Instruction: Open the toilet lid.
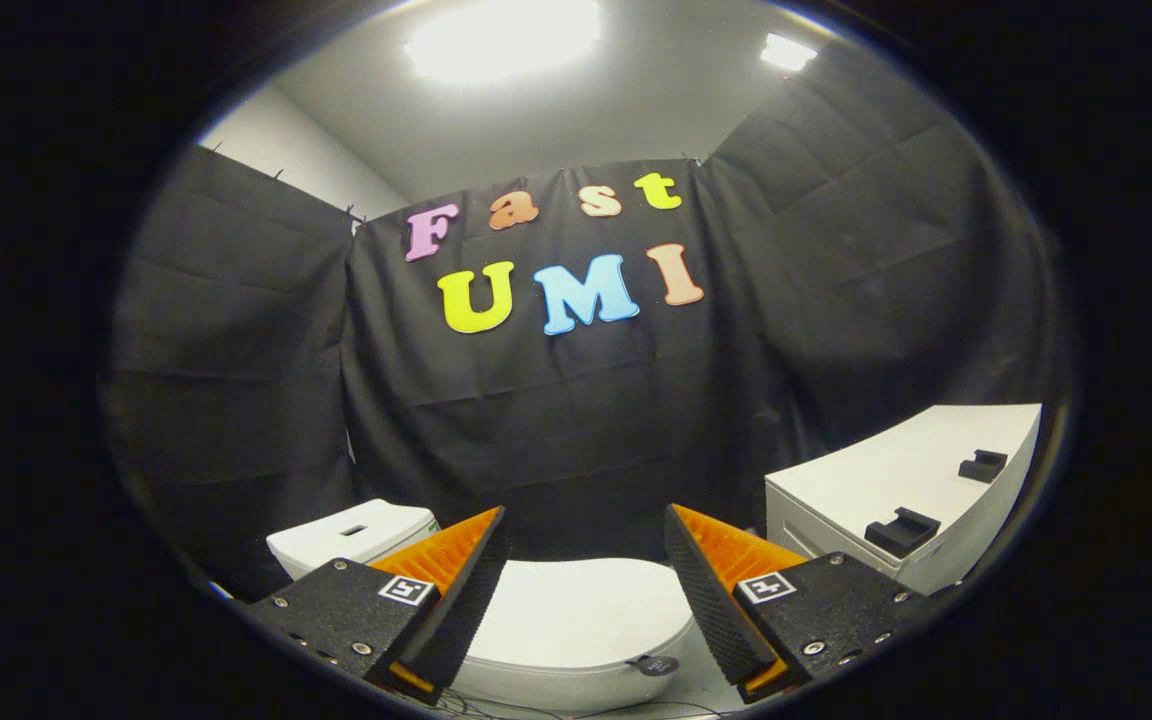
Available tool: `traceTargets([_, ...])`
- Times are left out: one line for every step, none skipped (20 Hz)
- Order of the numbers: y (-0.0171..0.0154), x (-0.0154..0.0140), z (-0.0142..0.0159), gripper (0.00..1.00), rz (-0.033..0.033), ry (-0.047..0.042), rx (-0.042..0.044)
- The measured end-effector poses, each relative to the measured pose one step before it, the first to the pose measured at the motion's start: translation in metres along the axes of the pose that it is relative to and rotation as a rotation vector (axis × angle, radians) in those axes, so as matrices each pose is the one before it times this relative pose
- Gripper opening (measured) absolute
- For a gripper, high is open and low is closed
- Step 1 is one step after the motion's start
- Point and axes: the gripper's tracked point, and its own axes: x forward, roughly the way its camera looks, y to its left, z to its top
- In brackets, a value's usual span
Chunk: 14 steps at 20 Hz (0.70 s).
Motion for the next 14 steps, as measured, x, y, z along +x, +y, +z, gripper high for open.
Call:
traceTargets([-0.00108,0.0027,-0.00487,0.94,0.00037,0.00695,0.03359])
traceTargets([-0.00186,0.00266,-0.00405,0.95,-0.00279,0.00458,0.02795])
traceTargets([-0.0048,0.00258,-0.00596,0.95,-0.01042,0.01311,0.01379])
traceTargets([-0.00505,0.00338,-0.00642,0.95,-0.01253,0.01351,0.00744])
traceTargets([-0.00342,0.00192,-0.00524,0.96,-0.00894,0.01043,0.01036])
traceTargets([-0.00279,0.00202,-0.00439,0.96,-0.00633,0.00911,0.01636])
traceTargets([-0.0017,0.00227,-0.00595,0.96,-0.0033,0.00922,0.02262])
traceTargets([-0.00292,0.00298,-0.0053,0.95,-0.00364,0.01232,0.029])
traceTargets([-0.00395,0.00254,-0.00688,0.96,-0.01041,0.01171,0.02288])
traceTargets([-0.00435,0.00335,-0.00619,0.95,-0.01001,0.01382,0.01954])
traceTargets([-0.0031,0.00157,-0.00696,0.96,-0.00771,0.01058,0.01911])
traceTargets([-0.00307,0.00195,-0.00486,0.95,-0.00732,0.00972,0.01723])
traceTargets([-0.00419,0.00033,-0.00522,0.95,-0.00852,0.00887,0.01778])
traceTargets([-0.00523,0.00235,-0.00319,0.95,-0.01093,0.00509,0.02111])
